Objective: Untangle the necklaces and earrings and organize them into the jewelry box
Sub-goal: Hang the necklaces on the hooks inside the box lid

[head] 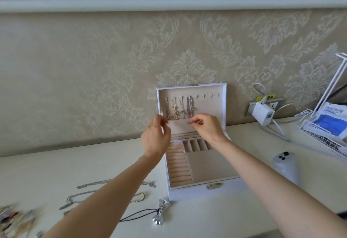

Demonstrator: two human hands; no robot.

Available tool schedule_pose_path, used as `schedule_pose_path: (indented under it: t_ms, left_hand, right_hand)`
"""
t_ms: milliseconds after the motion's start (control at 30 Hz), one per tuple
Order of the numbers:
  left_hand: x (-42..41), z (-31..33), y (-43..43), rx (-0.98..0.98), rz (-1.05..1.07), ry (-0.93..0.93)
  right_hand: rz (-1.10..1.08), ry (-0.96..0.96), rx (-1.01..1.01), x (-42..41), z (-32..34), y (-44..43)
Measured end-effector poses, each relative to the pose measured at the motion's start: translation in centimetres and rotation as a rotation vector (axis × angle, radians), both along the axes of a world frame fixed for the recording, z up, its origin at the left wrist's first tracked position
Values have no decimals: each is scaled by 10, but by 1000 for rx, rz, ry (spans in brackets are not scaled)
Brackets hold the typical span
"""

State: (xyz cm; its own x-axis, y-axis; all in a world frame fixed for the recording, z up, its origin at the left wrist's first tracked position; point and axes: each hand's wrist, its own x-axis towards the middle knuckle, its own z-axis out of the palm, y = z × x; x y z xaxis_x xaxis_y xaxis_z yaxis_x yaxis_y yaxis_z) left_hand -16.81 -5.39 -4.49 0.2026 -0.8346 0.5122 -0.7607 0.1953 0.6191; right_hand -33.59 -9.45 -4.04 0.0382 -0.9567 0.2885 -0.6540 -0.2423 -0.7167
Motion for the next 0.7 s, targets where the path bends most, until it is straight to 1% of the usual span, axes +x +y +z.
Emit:
schedule_pose_path:
  t_ms: [67, 100, 167, 267, 333, 467, 700]
  left_hand:
    - [20, -8, 10, 22, 37, -5]
    - [30, -15, 14, 68, 47, -41]
    - [48, -31, 22, 229, 64, -160]
    - [69, -49, 34, 530, 33, -336]
    - [76, -56, 43, 641, 11, -378]
    - [82, -66, 55, 696, 11, -367]
    - [78, -66, 51, 696, 24, -395]
  right_hand:
    - [45, 8, 14, 9, 1, 11]
    - [70, 17, 24, 13, 1, 16]
    - [117, 29, 63, 21, -1, 26]
    - [140, 16, 114, 34, -7, 41]
    - [137, -10, 123, 45, -11, 51]
    - [174, -46, 126, 72, -18, 71]
    - [208, -79, 161, 92, -26, 83]
